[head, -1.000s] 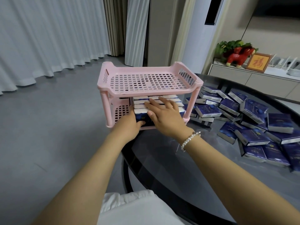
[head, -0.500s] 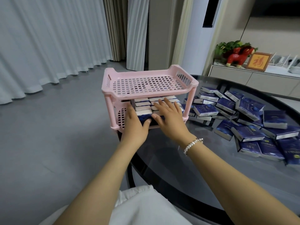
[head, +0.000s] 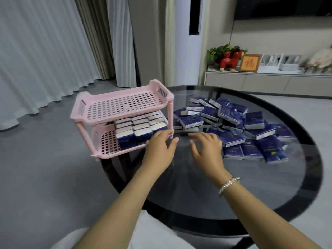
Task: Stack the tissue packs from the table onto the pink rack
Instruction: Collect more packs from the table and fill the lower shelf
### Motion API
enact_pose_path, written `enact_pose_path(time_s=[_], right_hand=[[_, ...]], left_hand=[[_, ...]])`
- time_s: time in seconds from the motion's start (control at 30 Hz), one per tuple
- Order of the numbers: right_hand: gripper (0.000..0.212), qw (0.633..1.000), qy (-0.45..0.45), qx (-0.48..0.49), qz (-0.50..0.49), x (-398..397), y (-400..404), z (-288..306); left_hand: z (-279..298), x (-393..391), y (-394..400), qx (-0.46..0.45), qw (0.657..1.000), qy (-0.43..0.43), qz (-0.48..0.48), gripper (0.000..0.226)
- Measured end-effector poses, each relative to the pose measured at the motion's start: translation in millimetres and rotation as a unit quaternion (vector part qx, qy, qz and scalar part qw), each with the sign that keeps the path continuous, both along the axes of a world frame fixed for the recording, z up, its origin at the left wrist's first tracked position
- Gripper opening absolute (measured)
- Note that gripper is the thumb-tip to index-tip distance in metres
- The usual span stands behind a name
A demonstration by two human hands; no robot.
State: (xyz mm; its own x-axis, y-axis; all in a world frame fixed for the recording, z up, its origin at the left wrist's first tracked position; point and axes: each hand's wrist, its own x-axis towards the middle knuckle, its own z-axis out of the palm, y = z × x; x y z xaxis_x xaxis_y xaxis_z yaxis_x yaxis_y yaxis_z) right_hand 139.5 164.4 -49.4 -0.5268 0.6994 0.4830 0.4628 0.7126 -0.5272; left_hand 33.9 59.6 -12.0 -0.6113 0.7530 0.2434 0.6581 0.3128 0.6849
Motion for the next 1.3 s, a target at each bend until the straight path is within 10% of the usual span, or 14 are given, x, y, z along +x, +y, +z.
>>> enact_pose_path(time_s=[0.47,0.7,0.87,1.3], right_hand=[[0.05,0.972,-0.051,-0.069,-0.221,53.8,70.2,-18.3],[0.057,0.981,0.006,-0.087,-0.172,57.4,78.3,-24.5],[0.083,0.983,0.047,-0.126,-0.123,60.5,70.6,-21.5],[0.054,0.885,0.281,-0.357,0.1,62.1,17.0,14.1]], left_hand=[[-19.5,34.8,116.6,-0.052,0.958,-0.278,-0.041,0.046],[-32.5,38.7,133.2,0.009,0.942,-0.332,-0.046,0.006],[-26.8,37.9,117.1,0.013,0.938,-0.337,-0.08,0.038],[12.5,28.5,30.6,0.057,0.88,-0.446,-0.154,0.052]])
